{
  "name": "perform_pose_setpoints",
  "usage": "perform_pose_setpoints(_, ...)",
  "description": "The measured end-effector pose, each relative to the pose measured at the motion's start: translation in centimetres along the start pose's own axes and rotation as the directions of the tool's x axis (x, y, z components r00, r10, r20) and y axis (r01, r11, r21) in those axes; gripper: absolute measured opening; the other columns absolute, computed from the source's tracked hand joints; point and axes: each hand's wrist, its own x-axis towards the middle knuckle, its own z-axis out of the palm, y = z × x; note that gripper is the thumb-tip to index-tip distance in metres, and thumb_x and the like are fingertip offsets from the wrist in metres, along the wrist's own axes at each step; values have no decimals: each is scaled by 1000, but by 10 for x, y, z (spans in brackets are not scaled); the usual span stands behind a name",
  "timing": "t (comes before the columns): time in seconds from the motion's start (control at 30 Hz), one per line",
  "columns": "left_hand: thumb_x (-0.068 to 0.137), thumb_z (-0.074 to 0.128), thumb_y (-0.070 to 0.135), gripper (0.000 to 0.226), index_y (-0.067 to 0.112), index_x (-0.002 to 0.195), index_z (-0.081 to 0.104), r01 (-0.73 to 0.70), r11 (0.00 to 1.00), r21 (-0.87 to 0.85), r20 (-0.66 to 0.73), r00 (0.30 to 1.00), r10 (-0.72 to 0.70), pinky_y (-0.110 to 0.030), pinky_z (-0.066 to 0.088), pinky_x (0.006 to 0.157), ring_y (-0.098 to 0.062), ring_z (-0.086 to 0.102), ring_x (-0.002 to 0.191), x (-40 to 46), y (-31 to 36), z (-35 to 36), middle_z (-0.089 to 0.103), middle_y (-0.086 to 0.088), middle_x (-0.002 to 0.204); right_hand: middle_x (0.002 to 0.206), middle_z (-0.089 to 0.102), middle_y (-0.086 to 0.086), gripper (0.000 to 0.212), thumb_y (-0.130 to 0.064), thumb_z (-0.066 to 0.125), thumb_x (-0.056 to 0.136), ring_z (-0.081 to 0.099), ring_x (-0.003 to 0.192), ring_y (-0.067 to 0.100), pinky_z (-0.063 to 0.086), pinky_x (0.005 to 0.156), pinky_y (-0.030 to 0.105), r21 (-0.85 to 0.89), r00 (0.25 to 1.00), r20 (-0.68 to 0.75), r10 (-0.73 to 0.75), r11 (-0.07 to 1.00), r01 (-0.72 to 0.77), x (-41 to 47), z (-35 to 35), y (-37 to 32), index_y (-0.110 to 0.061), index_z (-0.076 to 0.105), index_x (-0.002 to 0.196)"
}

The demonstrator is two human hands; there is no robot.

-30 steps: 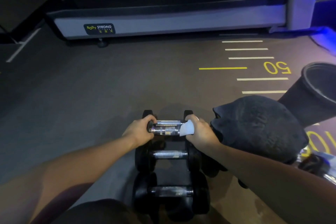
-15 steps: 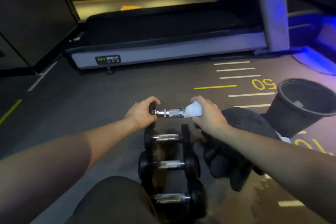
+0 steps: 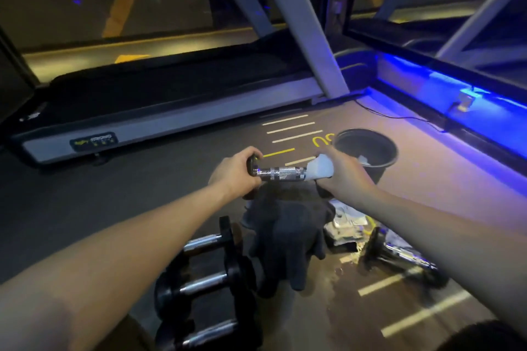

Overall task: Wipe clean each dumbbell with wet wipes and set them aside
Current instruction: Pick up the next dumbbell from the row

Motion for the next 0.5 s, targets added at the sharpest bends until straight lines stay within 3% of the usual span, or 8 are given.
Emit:
perform_pose_setpoints(0.2,71,72,26,46,47,108,52,44,997,-56,-15,999,-45,-38,55,82,-22,65,93,2,-5,38,69,11,99,114,63,2,60,-18,75,70,56,106,24,34,74,28,-32,1000,29,1,999,0,-1,-4,22,-23,55,126)
perform_pose_setpoints(0.37,77,71,24,46,41,115,53,40,999,14,58,997,-41,-35,52,80,-25,64,99,11,-14,47,61,13,95,104,55,-3,56,-14,71,74,57,104,25,37,74,25,1,992,108,71,997,-72,3,17,35,-27,54,126)
perform_pose_setpoints(0.47,79,68,27,46,38,120,51,-2,997,75,74,997,-4,-32,46,76,-27,62,103,15,-18,51,65,8,101,109,53,-5,56,-12,69,79,53,97,18,35,64,6,-18,982,162,101,995,-100,4,23,43,-29,50,129)
perform_pose_setpoints(0.5,79,68,29,48,39,122,49,-14,996,84,89,996,7,-32,45,77,-27,61,104,17,-20,51,65,6,107,110,54,-5,56,-12,69,79,52,94,16,35,62,6,-20,981,168,100,995,-98,5,24,45,-29,50,129)
